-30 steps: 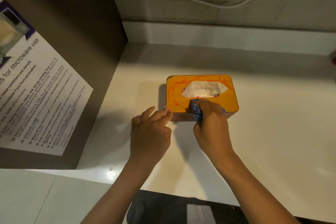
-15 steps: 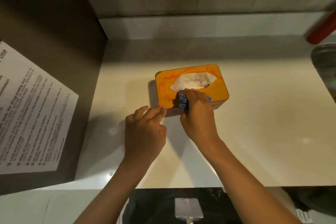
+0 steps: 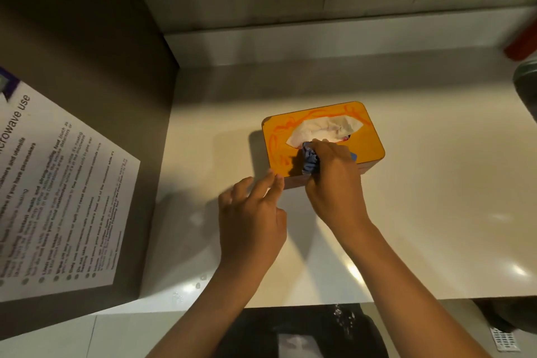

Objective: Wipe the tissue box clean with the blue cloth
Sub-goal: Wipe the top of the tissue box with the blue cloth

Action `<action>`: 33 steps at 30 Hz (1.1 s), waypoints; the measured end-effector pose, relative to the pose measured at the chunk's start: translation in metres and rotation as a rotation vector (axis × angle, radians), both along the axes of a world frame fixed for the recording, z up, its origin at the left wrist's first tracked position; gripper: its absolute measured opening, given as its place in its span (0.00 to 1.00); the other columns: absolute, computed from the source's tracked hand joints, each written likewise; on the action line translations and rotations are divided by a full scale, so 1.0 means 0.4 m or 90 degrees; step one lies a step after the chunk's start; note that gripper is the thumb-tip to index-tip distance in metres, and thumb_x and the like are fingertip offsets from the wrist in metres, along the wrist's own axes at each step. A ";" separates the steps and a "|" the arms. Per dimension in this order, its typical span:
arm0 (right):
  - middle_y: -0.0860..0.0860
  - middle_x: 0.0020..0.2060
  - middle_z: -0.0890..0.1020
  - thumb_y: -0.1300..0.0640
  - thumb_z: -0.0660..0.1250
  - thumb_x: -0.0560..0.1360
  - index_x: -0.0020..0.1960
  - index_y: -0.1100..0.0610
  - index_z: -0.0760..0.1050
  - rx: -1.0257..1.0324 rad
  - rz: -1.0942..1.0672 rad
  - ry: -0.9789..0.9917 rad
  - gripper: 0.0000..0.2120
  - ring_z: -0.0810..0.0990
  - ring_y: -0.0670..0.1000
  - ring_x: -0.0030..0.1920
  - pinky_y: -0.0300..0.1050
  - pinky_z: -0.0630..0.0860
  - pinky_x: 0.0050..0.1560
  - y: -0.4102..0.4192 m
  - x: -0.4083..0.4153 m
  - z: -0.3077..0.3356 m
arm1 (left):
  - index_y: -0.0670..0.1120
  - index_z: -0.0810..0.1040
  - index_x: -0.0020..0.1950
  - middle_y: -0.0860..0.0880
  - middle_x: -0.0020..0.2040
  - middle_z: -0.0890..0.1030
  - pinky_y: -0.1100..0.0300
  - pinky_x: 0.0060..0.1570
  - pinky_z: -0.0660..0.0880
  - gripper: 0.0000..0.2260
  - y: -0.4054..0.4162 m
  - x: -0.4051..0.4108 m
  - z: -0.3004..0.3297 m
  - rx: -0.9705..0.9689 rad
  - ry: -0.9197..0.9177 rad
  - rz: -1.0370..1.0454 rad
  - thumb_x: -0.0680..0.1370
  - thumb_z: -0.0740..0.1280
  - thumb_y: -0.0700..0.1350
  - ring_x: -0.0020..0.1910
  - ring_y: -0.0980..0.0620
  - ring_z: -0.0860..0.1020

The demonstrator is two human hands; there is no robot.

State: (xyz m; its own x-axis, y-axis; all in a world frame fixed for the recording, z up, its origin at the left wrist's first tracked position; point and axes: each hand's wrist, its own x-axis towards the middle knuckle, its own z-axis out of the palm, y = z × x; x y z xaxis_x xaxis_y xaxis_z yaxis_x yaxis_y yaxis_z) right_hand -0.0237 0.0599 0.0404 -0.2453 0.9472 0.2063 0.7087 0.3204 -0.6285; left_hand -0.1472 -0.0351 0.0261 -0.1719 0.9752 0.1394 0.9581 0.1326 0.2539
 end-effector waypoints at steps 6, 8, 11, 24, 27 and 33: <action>0.59 0.53 0.81 0.72 0.66 0.69 0.60 0.62 0.77 0.010 0.042 0.000 0.20 0.76 0.60 0.54 0.43 0.72 0.54 -0.048 -0.002 -0.016 | 0.46 0.82 0.66 0.49 0.66 0.81 0.44 0.55 0.76 0.22 0.005 -0.003 -0.005 0.003 0.002 0.010 0.73 0.76 0.42 0.62 0.42 0.79; 0.59 0.49 0.82 0.75 0.67 0.67 0.57 0.63 0.78 0.018 0.050 -0.005 0.20 0.78 0.60 0.50 0.42 0.72 0.48 -0.046 0.029 -0.012 | 0.48 0.80 0.68 0.50 0.67 0.80 0.44 0.56 0.76 0.22 0.004 0.002 -0.003 -0.012 -0.008 0.021 0.74 0.75 0.43 0.63 0.43 0.78; 0.60 0.48 0.82 0.75 0.66 0.67 0.57 0.64 0.78 0.011 0.025 -0.012 0.19 0.78 0.61 0.49 0.43 0.72 0.47 -0.021 0.060 -0.010 | 0.48 0.79 0.69 0.50 0.68 0.80 0.44 0.58 0.76 0.23 -0.001 0.008 -0.005 -0.019 -0.023 0.026 0.74 0.74 0.44 0.64 0.44 0.78; 0.60 0.49 0.82 0.73 0.68 0.69 0.58 0.64 0.78 0.012 0.099 -0.017 0.18 0.79 0.61 0.49 0.43 0.72 0.49 -0.024 0.054 -0.014 | 0.51 0.79 0.70 0.53 0.70 0.78 0.44 0.60 0.75 0.24 -0.005 0.019 -0.025 0.000 -0.031 0.059 0.74 0.74 0.44 0.68 0.44 0.76; 0.60 0.54 0.81 0.71 0.67 0.70 0.62 0.63 0.76 0.004 0.088 -0.036 0.20 0.77 0.61 0.55 0.48 0.74 0.55 -0.006 0.029 -0.014 | 0.52 0.78 0.71 0.55 0.71 0.77 0.45 0.62 0.73 0.23 -0.004 0.024 -0.024 -0.011 -0.047 0.076 0.75 0.74 0.45 0.70 0.46 0.75; 0.59 0.46 0.81 0.74 0.67 0.68 0.53 0.64 0.79 0.026 0.179 0.003 0.15 0.78 0.61 0.47 0.52 0.76 0.47 -0.034 -0.011 -0.009 | 0.52 0.81 0.67 0.55 0.68 0.79 0.45 0.60 0.74 0.22 -0.006 0.030 -0.020 -0.006 -0.038 0.077 0.74 0.75 0.42 0.68 0.44 0.76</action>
